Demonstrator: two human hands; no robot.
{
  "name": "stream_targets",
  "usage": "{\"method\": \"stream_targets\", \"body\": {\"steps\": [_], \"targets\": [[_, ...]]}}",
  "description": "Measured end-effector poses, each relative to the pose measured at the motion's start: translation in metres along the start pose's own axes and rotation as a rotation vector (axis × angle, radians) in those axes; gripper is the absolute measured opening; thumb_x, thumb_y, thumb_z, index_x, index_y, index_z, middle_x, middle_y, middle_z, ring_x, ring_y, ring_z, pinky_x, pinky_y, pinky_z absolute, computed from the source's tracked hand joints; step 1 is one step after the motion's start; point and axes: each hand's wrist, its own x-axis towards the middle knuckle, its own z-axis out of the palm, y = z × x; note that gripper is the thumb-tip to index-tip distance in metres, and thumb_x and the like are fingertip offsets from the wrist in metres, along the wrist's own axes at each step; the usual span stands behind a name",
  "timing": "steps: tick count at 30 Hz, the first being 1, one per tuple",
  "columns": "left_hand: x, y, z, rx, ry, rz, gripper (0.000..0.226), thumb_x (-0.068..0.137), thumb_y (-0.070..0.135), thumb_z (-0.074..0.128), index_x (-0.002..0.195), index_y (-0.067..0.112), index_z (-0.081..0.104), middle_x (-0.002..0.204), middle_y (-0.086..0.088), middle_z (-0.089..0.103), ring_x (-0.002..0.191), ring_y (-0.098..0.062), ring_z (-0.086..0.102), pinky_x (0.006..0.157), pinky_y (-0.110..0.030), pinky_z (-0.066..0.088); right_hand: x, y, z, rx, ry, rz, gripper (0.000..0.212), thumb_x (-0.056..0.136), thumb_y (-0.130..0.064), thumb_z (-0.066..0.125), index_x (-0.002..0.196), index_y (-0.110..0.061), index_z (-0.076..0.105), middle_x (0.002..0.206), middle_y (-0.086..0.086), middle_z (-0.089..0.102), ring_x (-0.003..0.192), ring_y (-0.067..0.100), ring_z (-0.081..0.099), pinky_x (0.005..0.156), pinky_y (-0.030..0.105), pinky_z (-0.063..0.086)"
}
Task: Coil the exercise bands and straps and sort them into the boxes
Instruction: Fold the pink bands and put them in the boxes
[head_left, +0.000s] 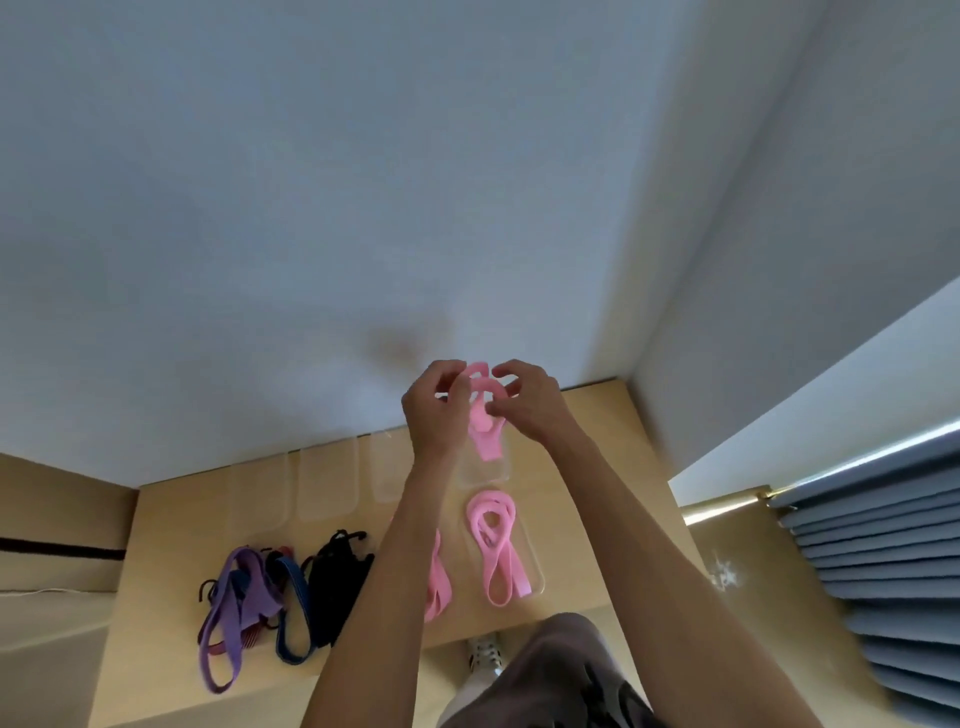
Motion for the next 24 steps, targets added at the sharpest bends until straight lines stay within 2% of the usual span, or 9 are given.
{"method": "stream_targets", "body": {"steps": [2,6,8,11,13,15,18,21,24], "targets": [[0.001,0.02,0.001,-0.041,0.113,0.109,0.01,0.09,0.014,0.066,0.088,0.023,0.07,0.084,0.013,0.07,0.08,-0.008,0.066,0.064,-0.019,0.051,-0.001,-0.014,-0.01,0.108,0.025,-0.022,0.043,0.075,-0.011,0.077,0.116,-0.018,0.065,0.09,0.001,0.072,0.08,0.016,0.069,0.07,0.027,0.054],[0.008,0.051,-0.007,-0.152,0.218,0.173,0.011,0.089,0.018,0.066,0.088,0.028,0.069,0.086,0.018,0.069,0.08,-0.007,0.064,0.064,-0.019,0.048,-0.004,-0.027,-0.017,0.239,0.038,-0.044,0.023,0.076,-0.009,0.078,0.096,-0.009,0.067,0.078,0.01,0.075,0.067,0.018,0.071,0.074,0.039,0.058],[0.013,0.056,-0.014,-0.141,0.152,0.185,0.008,0.089,0.014,0.068,0.089,0.021,0.072,0.085,0.015,0.07,0.079,-0.009,0.064,0.064,-0.021,0.049,-0.005,-0.027,-0.016,0.274,0.04,-0.069,0.017,0.078,-0.009,0.076,0.094,-0.006,0.069,0.076,0.011,0.075,0.067,0.02,0.071,0.075,0.04,0.058],[0.014,0.052,-0.021,0.008,-0.131,0.205,0.01,0.091,0.011,0.069,0.096,0.016,0.075,0.089,0.01,0.072,0.083,-0.012,0.067,0.068,-0.018,0.05,-0.009,-0.026,-0.015,0.429,0.058,-0.146,0.008,0.087,-0.013,0.071,0.092,-0.009,0.076,0.075,0.007,0.074,0.064,0.014,0.067,0.065,0.03,0.054],[0.011,0.044,-0.023,0.055,-0.237,0.192,0.017,0.091,0.009,0.066,0.102,0.017,0.076,0.093,0.01,0.073,0.088,-0.011,0.067,0.071,-0.016,0.05,-0.009,-0.026,-0.015,0.506,0.069,-0.156,0.013,0.091,-0.02,0.068,0.089,-0.013,0.079,0.073,0.004,0.074,0.06,0.009,0.063,0.058,0.021,0.049],[0.007,0.038,-0.023,0.037,-0.262,0.147,0.015,0.093,0.013,0.064,0.098,0.019,0.077,0.092,0.011,0.073,0.089,-0.01,0.067,0.072,-0.016,0.05,-0.009,-0.027,-0.015,0.54,0.053,-0.132,0.016,0.091,-0.018,0.066,0.088,-0.011,0.08,0.074,0.005,0.073,0.059,0.01,0.06,0.057,0.021,0.048],[0.006,0.031,-0.019,0.082,-0.185,0.123,0.016,0.095,0.011,0.062,0.088,0.016,0.075,0.091,0.003,0.071,0.086,-0.008,0.064,0.072,-0.019,0.047,-0.009,-0.027,-0.014,0.603,-0.036,-0.065,0.016,0.088,-0.014,0.065,0.086,-0.005,0.078,0.08,0.015,0.072,0.064,0.016,0.062,0.061,0.028,0.047],[0.009,0.031,-0.016,0.181,-0.1,0.161,0.005,0.089,0.011,0.07,0.089,0.016,0.07,0.095,0.001,0.066,0.083,-0.001,0.061,0.073,-0.018,0.046,-0.01,-0.027,-0.012,0.616,-0.091,-0.043,0.019,0.082,-0.014,0.062,0.086,-0.001,0.076,0.079,0.015,0.069,0.064,0.018,0.056,0.061,0.029,0.045],[0.015,0.033,-0.019,0.178,-0.114,0.057,0.011,0.085,0.022,0.075,0.089,0.016,0.067,0.089,0.007,0.069,0.08,-0.007,0.066,0.071,-0.023,0.052,-0.007,-0.029,-0.013,0.607,-0.095,-0.026,0.036,0.083,-0.027,0.06,0.085,0.008,0.068,0.075,0.014,0.059,0.068,0.018,0.049,0.063,0.031,0.043]]}}
